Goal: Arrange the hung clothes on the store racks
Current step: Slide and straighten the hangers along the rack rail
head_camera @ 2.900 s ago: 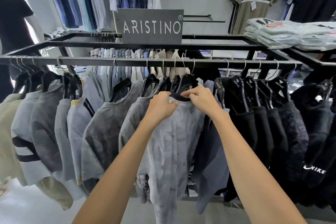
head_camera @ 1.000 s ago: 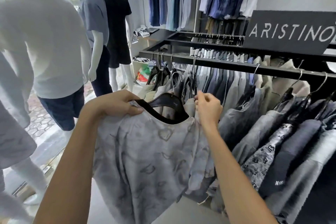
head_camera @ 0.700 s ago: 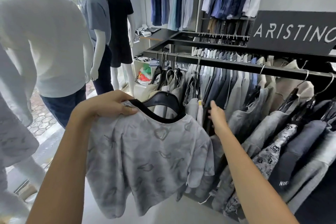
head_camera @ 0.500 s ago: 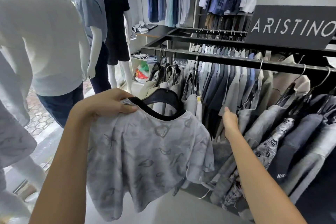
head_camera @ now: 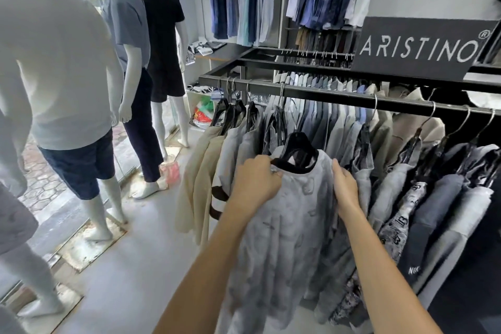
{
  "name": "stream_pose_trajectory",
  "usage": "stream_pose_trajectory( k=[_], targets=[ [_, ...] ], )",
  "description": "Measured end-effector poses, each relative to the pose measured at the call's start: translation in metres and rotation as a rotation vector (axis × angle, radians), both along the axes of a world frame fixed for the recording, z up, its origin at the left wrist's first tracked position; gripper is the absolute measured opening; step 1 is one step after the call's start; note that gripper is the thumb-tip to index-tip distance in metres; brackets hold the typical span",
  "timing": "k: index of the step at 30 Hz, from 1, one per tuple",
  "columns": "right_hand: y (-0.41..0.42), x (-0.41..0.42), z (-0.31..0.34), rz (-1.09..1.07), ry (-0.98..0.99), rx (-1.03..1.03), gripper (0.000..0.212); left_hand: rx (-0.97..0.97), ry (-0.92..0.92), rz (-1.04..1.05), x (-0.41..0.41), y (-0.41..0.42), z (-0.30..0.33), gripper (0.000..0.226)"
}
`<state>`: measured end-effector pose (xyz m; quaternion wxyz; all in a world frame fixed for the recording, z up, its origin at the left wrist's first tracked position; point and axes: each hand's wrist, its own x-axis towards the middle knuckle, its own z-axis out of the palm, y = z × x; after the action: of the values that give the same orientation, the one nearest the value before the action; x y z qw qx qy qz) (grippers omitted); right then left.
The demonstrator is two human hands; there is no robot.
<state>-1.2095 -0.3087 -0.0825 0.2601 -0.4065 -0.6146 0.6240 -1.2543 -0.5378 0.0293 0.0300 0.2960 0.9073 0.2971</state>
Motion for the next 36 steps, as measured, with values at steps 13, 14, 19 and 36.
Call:
stream_pose_trajectory(
  k=[13,14,19,36],
  targets=[
    [0.017,-0.009,0.037,0.33,0.363,-0.189,0.071,0.446,-0.308,0.122,0.026,0.118,-0.005,0.04],
    [0.017,-0.009,0.041,0.353,0.357,-0.194,0.069,0.465,-0.337,0.119,0.021,0.123,-0.007,0.042],
    [0.027,-0.018,0.053,0.339,0.371,-0.193,0.056,0.57,-0.449,0.046,0.008,0.159,-0.025,0.035],
    [0.022,-0.04,0.041,0.304,0.131,-0.015,0.013,0.476,-0.481,-0.297,-0.046,0.152,-0.076,0.038]
  ],
)
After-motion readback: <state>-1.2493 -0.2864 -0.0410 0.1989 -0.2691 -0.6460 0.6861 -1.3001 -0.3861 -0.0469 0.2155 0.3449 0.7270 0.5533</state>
